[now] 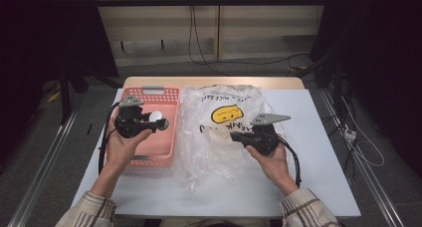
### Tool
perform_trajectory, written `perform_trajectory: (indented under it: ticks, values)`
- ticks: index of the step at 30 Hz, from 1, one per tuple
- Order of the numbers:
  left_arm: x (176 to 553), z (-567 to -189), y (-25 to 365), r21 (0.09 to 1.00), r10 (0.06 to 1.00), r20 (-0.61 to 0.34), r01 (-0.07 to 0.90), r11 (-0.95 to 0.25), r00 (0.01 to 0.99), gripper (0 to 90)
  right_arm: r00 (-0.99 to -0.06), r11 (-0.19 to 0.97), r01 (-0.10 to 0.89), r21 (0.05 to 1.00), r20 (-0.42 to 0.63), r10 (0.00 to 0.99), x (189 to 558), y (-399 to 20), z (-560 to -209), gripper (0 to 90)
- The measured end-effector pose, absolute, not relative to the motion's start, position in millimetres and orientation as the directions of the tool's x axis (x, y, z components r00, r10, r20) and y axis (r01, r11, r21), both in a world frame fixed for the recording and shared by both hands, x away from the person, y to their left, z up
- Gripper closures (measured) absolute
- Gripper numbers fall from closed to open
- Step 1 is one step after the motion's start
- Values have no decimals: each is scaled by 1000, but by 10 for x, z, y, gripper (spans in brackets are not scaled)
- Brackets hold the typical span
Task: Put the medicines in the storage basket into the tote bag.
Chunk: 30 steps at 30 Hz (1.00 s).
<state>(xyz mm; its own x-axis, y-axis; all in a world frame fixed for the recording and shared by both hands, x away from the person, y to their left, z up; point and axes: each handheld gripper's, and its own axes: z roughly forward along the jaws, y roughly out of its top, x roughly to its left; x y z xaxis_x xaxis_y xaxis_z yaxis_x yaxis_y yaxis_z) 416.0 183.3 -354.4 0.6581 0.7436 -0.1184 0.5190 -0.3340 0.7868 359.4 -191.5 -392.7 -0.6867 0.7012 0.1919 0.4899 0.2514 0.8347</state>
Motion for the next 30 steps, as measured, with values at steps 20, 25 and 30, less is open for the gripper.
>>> perform_trajectory:
  ticks: [20, 25, 30]
  values:
    - [3690, -3276, 1404, 841, 634, -79, 392, -372, 770, 511, -689, 244, 482, 842, 192, 699, 3586, -1923, -3888, 900]
    - [3644, -3354, 1251, 831, 565, -54, 351, -431, 823, 511, -691, 249, 483, 839, 191, 697, 3583, -1908, -3895, 900]
    - [3588, -3401, 1113, 821, 523, -69, 347, -454, 849, 511, -695, 248, 482, 840, 194, 693, 3583, -1901, -3898, 900]
